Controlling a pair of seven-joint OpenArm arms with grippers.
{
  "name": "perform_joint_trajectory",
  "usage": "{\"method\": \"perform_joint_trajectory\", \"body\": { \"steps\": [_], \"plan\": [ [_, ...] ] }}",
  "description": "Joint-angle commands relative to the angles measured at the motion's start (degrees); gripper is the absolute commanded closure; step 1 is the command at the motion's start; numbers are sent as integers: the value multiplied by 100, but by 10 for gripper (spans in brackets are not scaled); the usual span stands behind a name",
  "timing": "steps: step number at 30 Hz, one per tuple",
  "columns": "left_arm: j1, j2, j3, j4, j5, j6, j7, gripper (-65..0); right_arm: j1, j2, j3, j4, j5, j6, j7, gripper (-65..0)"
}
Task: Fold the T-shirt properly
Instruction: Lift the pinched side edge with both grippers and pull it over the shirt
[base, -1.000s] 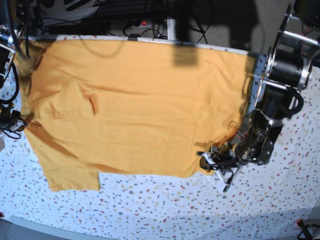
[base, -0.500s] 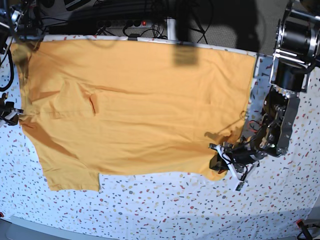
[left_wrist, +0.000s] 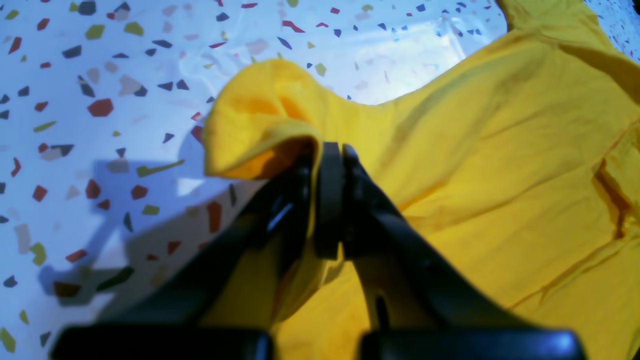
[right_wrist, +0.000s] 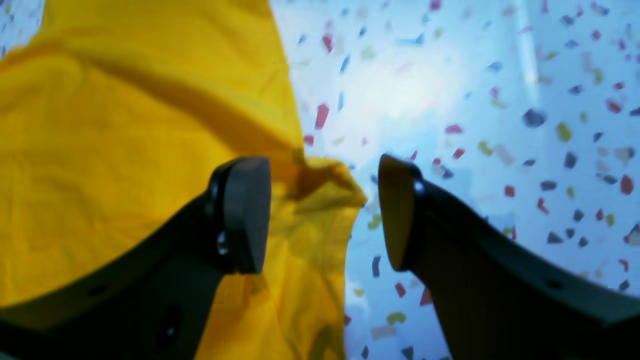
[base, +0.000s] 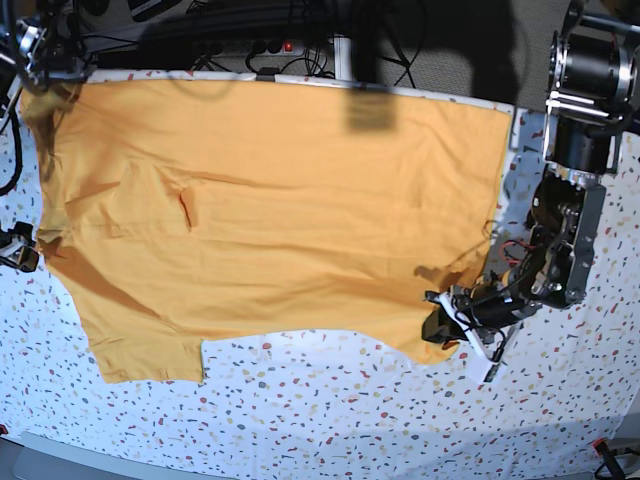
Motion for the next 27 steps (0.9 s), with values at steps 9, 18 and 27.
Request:
{"method": "perform_joint_trajectory", "body": {
  "steps": [9, 18, 27],
  "plan": [
    [-177, -22, -39, 107, -232, -46, -157, 0, 780, 393, -2253, 76, -2251, 67, 492, -344],
    [-177, -24, -39, 107, -232, -46, -155, 0, 1836, 404, -4009, -1257, -3504, 0, 1069, -342],
    [-175, -22, -39, 107, -232, -46, -155, 0, 2380, 387, -4413, -2105, -3681, -238, 1591, -342]
  ]
}}
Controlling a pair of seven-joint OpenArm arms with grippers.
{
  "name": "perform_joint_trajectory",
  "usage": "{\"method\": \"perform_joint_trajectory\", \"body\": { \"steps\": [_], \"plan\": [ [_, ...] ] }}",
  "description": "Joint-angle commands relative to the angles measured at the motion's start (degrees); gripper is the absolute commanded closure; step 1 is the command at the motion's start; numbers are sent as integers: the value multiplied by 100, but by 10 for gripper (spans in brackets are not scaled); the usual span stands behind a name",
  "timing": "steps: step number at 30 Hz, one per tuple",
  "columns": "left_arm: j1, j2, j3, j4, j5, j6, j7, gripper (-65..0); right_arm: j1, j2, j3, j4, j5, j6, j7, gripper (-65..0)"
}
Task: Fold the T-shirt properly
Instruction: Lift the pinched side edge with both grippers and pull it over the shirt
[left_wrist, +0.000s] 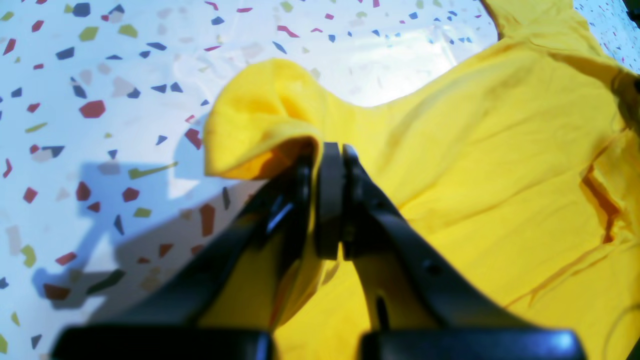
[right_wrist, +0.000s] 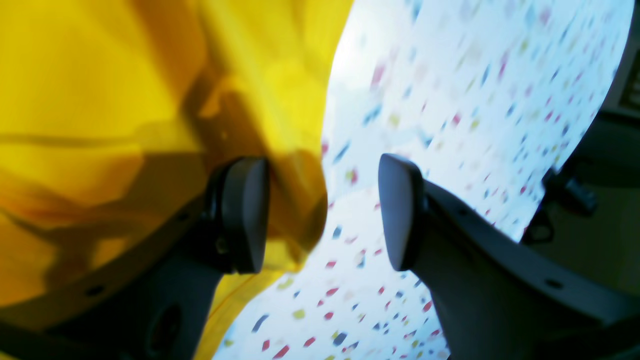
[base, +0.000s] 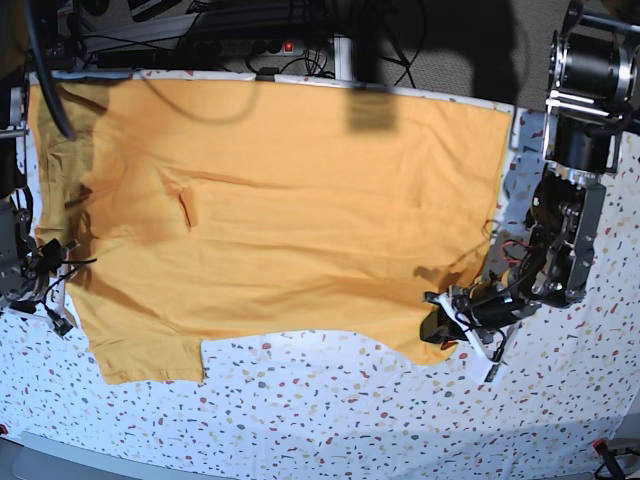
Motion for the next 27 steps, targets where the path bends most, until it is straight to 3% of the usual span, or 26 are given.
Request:
{"method": "perform_joint_trajectory", "body": {
  "steps": [1, 3, 9, 11, 14, 21, 25, 27],
  "plan": [
    [-188, -22, -39, 105, -85, -46, -149, 0, 201, 129, 37, 76, -9, -87, 59, -342],
    [-190, -22, -39, 103, -85, -46, -151, 0, 201, 96, 35, 76, -9, -83, 59, -336],
    [-190, -22, -39, 103, -87, -46, -149, 0, 186, -149, 35, 76, -9, 66, 39, -205],
    [-188, -22, -37, 103, -85, -46, -149, 0, 188, -227, 35, 76, -9, 66, 13, -143],
    [-190, -22, -37, 105, -85, -46, -149, 0, 188, -306, 35, 76, -9, 57, -188, 0],
    [-190, -22, -37, 103, -87, -46, -149, 0, 195, -313, 37, 76, -9, -297, -474, 0],
    [-190, -22, -39, 103, -87, -46, -149, 0, 199, -315, 37, 76, -7, -278, -348, -32],
    [-190, -22, -39, 105, -87, -46, -149, 0, 199, -315, 37, 76, 15, -179, -352, -16]
  ]
}}
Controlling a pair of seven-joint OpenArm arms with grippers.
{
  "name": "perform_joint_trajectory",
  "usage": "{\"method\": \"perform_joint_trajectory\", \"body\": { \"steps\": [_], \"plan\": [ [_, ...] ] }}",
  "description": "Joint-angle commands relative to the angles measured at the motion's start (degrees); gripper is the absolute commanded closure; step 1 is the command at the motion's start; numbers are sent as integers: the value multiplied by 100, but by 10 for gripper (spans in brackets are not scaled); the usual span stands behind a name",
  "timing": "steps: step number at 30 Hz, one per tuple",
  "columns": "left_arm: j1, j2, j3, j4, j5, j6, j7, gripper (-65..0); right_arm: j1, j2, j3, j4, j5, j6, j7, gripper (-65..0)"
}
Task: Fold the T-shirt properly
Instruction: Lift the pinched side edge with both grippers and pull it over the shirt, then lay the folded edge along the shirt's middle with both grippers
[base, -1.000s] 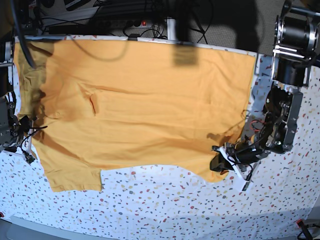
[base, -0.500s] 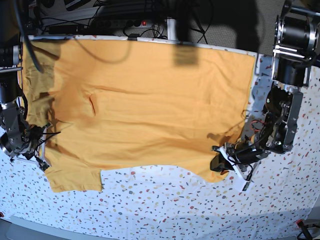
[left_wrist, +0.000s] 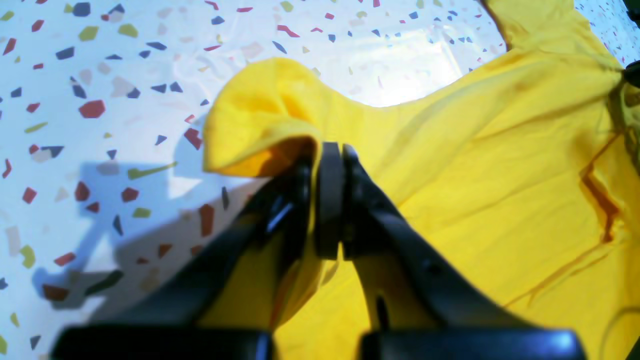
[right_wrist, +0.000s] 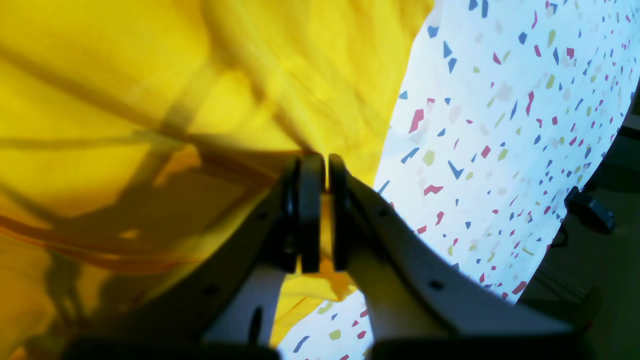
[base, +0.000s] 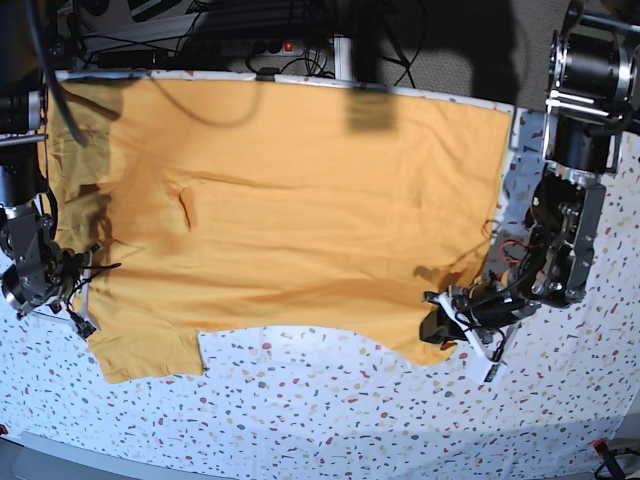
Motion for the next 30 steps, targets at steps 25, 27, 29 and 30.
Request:
{"method": "perform_joint_trajectory", "body": {
  "steps": [25, 27, 29, 30],
  "plan": [
    [-188, -24, -39, 105, -87, -44, 245, 0, -20, 581, 35, 1362, 1687, 66, -1377, 0],
    [-186, -24, -39, 111, -87, -44, 354, 0, -214, 682, 35, 1631, 1687, 61, -1419, 0],
    [-168, -26, -39, 166, -90, -44, 455, 0, -455, 793, 46, 1943, 1687, 61, -1419, 0],
    [-138, -28, -39, 225, -87, -44, 481, 0, -575, 844, 46, 2103, 1687, 61, -1419, 0]
  ]
}}
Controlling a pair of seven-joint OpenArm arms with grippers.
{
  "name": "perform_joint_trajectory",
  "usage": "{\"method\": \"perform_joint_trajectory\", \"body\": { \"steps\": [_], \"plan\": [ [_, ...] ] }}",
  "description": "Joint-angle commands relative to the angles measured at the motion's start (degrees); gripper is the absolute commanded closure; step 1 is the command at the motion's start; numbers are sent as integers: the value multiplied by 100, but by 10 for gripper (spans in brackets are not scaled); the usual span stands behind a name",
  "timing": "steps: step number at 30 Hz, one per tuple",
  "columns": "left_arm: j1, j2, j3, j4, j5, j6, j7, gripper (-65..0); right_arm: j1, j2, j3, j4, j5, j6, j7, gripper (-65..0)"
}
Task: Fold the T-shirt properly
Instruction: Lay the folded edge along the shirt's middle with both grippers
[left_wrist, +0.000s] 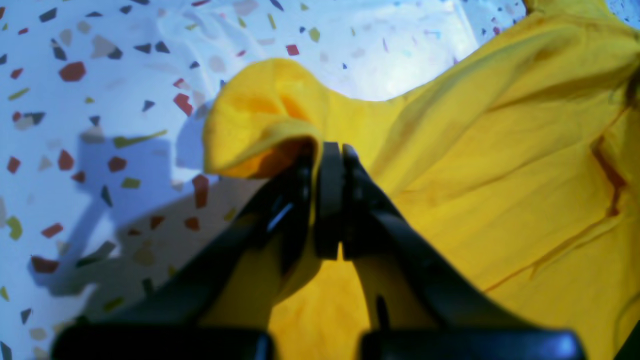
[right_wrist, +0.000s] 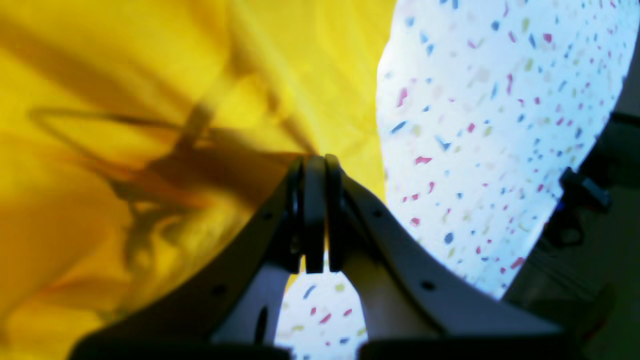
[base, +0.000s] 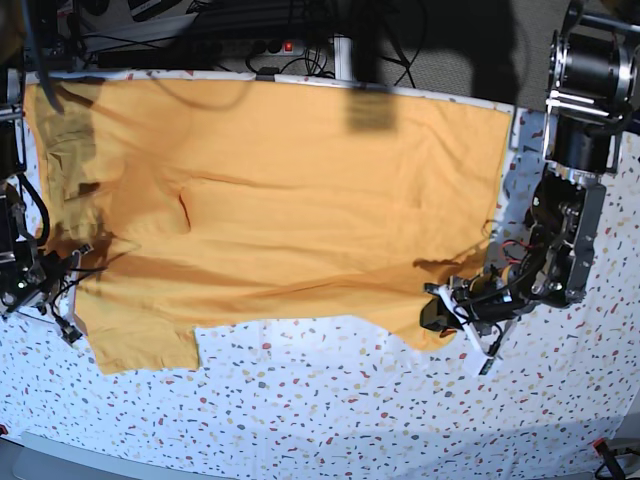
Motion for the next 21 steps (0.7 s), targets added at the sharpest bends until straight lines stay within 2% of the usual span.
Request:
{"method": "perform_joint_trajectory", "body": {
  "steps": [1, 7, 9, 11, 14, 21],
  "plan": [
    [-120, -39, -39, 225, -109, -44, -133, 0, 55, 203, 55, 243, -35, 15, 44, 0],
    [417, -203, -39, 1314, -50, -44, -81, 0, -671, 599, 55, 1226, -35, 11, -136, 0],
    [601, -302, -39, 1674, -42, -44, -17, 0, -872, 730, 55, 1484, -37, -96, -407, 0],
    [750, -391, -39, 1934, 72, -44, -2, 0, -1073, 868, 57, 1729, -39, -188, -455, 0],
    [885, -461, -39, 2039, 358, -20, 0, 0, -1335, 1082, 59, 2046, -46, -328, -490, 0],
    [1196, -581, -39, 2039, 391, 2, 149, 0, -1692, 1311, 66, 2500, -61, -444, -654, 0]
  ]
}}
